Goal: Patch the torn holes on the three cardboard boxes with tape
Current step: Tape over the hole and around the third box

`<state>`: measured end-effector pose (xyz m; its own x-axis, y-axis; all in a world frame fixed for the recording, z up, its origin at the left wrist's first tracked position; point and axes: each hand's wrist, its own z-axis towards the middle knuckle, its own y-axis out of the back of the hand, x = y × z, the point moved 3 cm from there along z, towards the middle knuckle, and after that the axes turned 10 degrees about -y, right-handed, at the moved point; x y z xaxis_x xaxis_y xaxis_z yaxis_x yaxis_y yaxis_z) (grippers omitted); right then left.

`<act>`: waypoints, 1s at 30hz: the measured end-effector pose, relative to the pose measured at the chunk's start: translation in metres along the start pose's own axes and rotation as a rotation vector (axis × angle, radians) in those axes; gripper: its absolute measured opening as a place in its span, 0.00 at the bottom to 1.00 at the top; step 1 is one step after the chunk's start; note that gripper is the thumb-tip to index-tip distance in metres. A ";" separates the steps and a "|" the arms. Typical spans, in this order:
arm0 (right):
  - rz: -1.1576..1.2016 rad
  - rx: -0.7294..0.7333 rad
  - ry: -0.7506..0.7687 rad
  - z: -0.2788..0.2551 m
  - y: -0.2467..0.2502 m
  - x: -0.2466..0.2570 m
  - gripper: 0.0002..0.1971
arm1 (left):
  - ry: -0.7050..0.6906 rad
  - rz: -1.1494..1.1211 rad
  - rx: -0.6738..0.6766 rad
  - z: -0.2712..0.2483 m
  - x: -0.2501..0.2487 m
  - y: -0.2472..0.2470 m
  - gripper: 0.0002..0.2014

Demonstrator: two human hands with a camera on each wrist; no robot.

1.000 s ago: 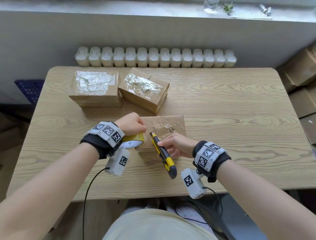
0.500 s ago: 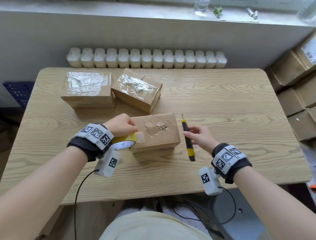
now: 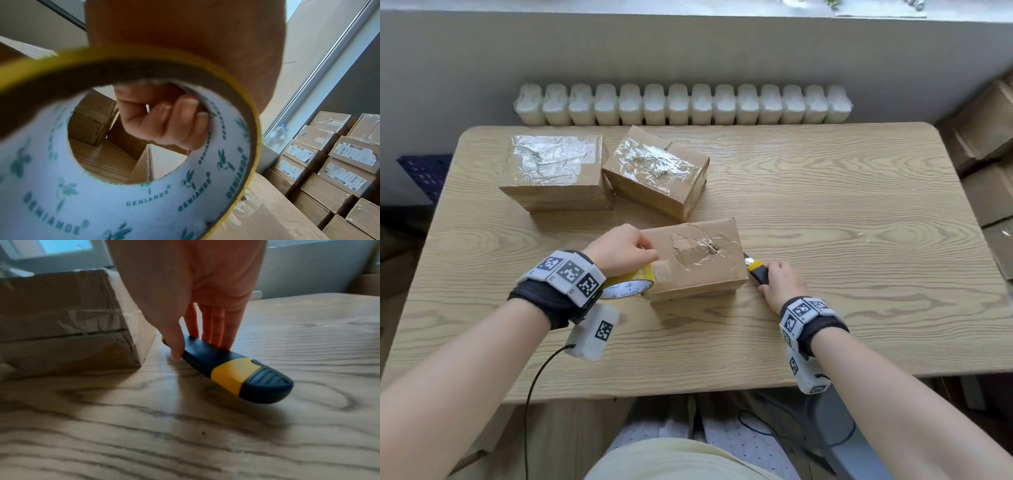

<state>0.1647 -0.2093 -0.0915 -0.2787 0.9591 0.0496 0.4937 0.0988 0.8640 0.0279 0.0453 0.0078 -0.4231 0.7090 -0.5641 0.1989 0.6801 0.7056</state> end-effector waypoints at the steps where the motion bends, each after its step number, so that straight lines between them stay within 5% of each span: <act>1: -0.023 -0.014 0.021 -0.001 -0.001 0.001 0.17 | 0.002 -0.002 0.002 0.000 0.000 0.000 0.12; 7: -0.082 0.033 0.072 -0.001 0.000 0.001 0.19 | 0.013 0.010 0.021 -0.001 0.000 0.000 0.10; 12: 0.209 -0.388 0.425 -0.013 0.033 0.022 0.24 | 0.018 0.013 0.037 -0.002 0.000 0.001 0.11; 19: -0.127 -0.182 0.889 -0.051 0.015 0.092 0.34 | -0.004 0.064 0.114 0.001 0.002 0.001 0.08; 25: -0.131 -0.123 0.922 -0.046 0.009 0.091 0.32 | -0.005 0.217 0.174 -0.010 0.014 0.008 0.05; 30: 0.311 -0.068 0.739 -0.057 0.030 0.108 0.22 | -0.093 -0.006 0.019 -0.020 0.017 0.017 0.06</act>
<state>0.1030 -0.1181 -0.0315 -0.6218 0.5139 0.5911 0.5935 -0.1832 0.7837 0.0063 0.0657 0.0188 -0.3403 0.7183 -0.6068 0.2139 0.6875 0.6940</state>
